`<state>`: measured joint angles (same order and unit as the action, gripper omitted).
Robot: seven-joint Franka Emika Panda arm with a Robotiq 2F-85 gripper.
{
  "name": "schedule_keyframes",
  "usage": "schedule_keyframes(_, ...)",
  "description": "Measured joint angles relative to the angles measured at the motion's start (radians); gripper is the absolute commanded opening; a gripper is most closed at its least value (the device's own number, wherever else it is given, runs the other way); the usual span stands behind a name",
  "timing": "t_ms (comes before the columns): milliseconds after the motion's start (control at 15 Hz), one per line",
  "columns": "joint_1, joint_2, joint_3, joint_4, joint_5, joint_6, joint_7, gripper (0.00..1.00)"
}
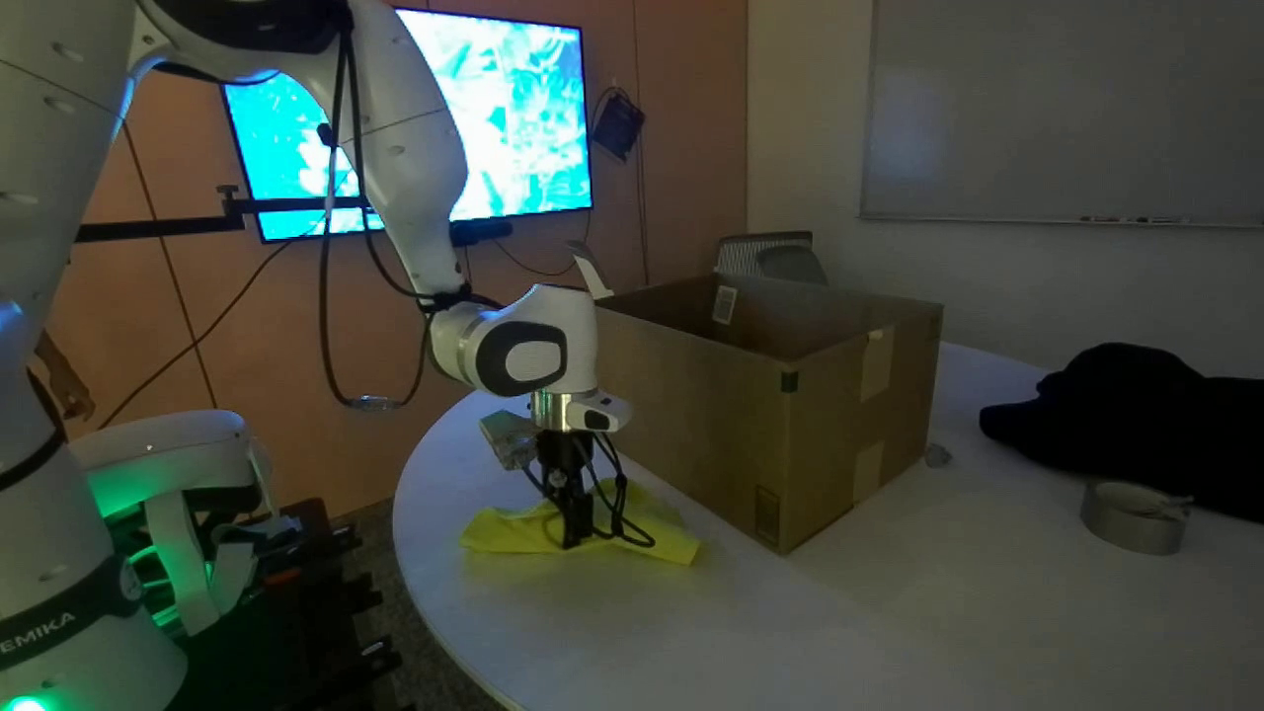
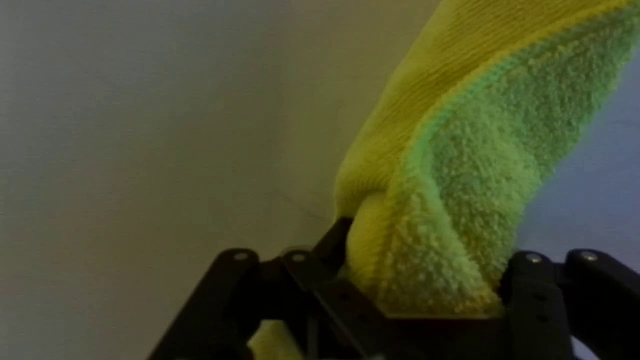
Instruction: Put the black marker on the yellow cloth, wrap the yellow cloth around the marker and put them in the box
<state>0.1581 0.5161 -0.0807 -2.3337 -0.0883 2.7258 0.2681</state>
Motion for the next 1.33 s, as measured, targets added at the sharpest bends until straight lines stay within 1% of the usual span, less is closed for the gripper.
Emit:
schedule_keyframes(67, -0.006, -0.001, 0.0, 0.005, 0.0, -0.017, -0.002, 0.07)
schedule_keyframes(267, -0.02, -0.007, -0.004, 0.017, -0.001, -0.066, -0.003, 0.01)
schedule_keyframes(600, -0.021, -0.063, -0.035, 0.029, -0.028, -0.146, -0.003, 0.08)
schedule_keyframes(933, -0.039, -0.221, -0.072, 0.032, -0.114, -0.247, -0.004, 0.06)
schedule_keyframes(1133, -0.057, -0.322, -0.072, 0.055, -0.155, -0.316, -0.006, 0.07)
schedule_keyframes(1333, -0.07, -0.393, -0.056, 0.112, -0.17, -0.374, -0.008, 0.06)
